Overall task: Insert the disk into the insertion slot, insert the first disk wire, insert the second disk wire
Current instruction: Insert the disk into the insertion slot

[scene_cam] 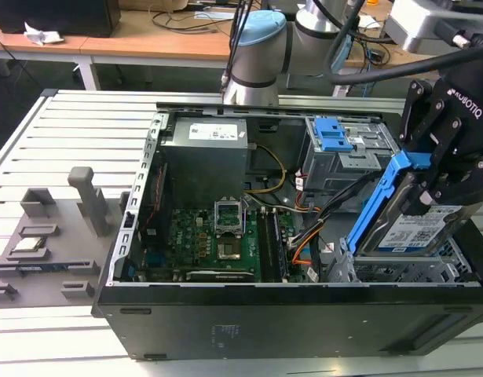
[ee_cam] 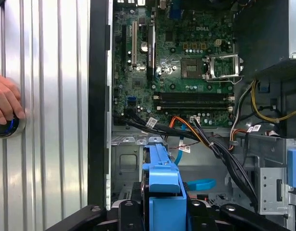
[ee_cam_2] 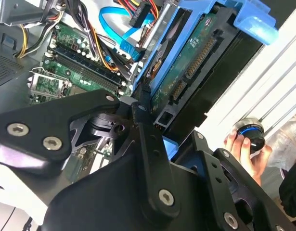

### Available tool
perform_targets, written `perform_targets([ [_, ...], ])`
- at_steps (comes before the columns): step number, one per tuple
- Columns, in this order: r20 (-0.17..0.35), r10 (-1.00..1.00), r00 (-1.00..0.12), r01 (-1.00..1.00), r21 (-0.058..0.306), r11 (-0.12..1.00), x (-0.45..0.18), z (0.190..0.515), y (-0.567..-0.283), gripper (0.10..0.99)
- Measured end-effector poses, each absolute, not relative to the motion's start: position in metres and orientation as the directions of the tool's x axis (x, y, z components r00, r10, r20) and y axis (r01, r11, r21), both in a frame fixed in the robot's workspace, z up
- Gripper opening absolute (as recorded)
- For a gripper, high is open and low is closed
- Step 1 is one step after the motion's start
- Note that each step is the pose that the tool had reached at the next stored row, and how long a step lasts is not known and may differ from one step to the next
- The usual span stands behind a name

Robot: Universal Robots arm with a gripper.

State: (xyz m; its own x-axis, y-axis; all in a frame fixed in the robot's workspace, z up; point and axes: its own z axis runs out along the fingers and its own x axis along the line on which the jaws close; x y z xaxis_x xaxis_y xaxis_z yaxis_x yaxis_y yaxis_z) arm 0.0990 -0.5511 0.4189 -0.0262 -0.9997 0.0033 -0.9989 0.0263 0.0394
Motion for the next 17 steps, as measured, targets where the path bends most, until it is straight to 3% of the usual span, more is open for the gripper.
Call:
perform_targets([
  [17,0.006,-1.0,-0.026,-0.999,0.039,0.026,0.099,0.387,-0.551,0.365],
])
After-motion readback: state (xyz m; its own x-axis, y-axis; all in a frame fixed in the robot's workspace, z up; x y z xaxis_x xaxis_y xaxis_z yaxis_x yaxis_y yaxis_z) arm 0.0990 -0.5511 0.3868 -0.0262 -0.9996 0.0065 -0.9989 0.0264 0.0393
